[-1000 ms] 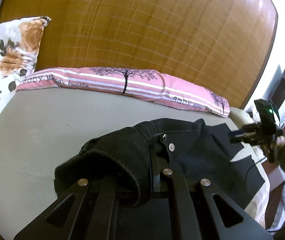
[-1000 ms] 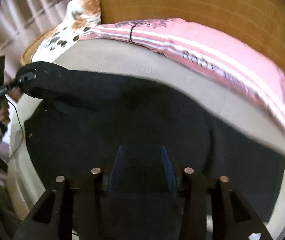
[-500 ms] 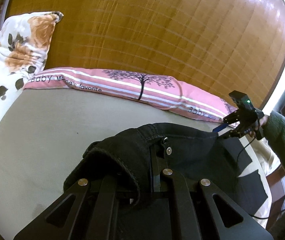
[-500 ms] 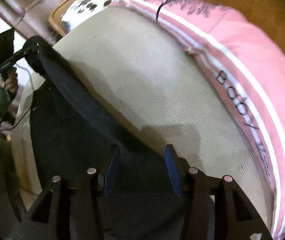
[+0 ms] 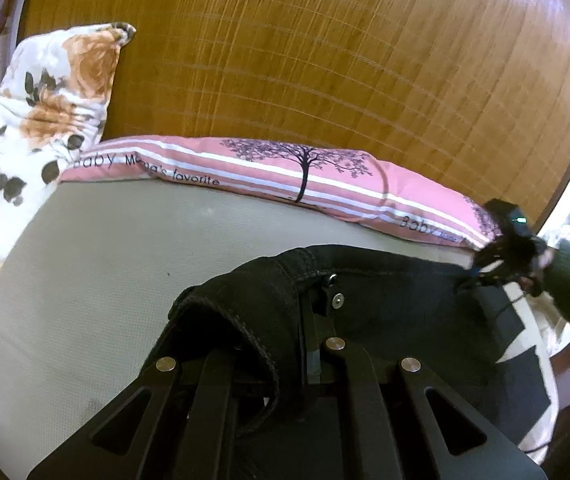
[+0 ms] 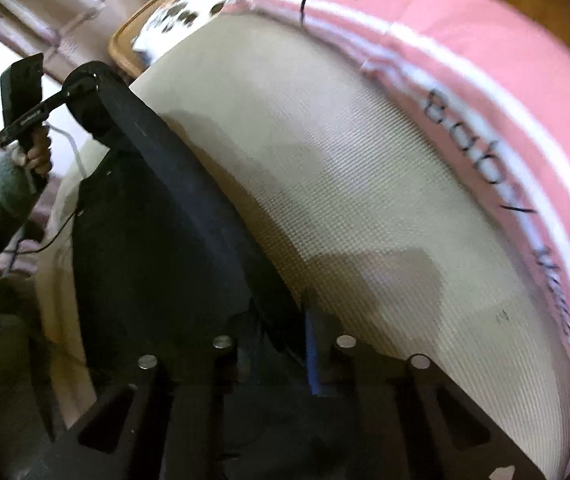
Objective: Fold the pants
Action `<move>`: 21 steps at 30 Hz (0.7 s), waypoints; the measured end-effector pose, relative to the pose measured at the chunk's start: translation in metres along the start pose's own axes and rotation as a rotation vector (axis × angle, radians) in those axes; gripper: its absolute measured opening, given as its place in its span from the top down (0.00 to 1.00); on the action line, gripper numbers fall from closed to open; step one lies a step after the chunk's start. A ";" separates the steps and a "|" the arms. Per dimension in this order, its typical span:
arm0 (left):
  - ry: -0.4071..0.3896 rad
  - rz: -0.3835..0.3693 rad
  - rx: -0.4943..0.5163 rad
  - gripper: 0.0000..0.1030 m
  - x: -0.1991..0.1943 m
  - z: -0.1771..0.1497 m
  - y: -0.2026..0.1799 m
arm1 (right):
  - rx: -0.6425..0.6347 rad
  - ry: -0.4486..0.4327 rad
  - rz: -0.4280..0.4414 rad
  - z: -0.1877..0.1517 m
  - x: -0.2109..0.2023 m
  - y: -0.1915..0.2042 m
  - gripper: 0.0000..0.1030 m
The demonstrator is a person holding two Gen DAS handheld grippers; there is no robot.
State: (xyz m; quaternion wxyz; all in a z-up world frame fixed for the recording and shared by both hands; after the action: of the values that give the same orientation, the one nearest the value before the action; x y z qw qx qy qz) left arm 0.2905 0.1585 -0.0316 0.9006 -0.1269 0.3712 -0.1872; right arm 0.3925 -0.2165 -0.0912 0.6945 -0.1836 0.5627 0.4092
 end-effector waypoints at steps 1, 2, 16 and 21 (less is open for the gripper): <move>-0.005 0.014 0.010 0.93 0.001 0.001 -0.001 | 0.002 -0.028 -0.051 -0.003 -0.009 0.007 0.88; -0.013 0.025 0.020 0.93 0.001 0.001 -0.002 | 0.003 -0.053 -0.103 -0.006 -0.015 0.012 0.88; -0.038 0.020 0.102 0.93 -0.033 -0.042 -0.015 | 0.229 -0.254 -0.682 -0.102 -0.040 0.155 0.92; 0.027 0.010 0.127 0.92 -0.055 -0.086 -0.015 | 0.282 -0.226 -0.737 -0.127 -0.020 0.192 0.93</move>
State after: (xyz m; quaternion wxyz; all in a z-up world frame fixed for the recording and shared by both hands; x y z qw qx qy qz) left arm 0.1895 0.1609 -0.0511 0.9027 -0.0652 0.3713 -0.2075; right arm 0.1629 -0.1992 -0.0712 0.8704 -0.2297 0.4299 0.0693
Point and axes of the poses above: each gripper's, at about its wrist camera, not at the fingertips, and x roughly the way its jaws point, y to its left, z to its top, the point moved 4 cm from there along x, roughly the way its jaws point, and after that the axes turned 7 degrees about -z, right-handed, at the moved point
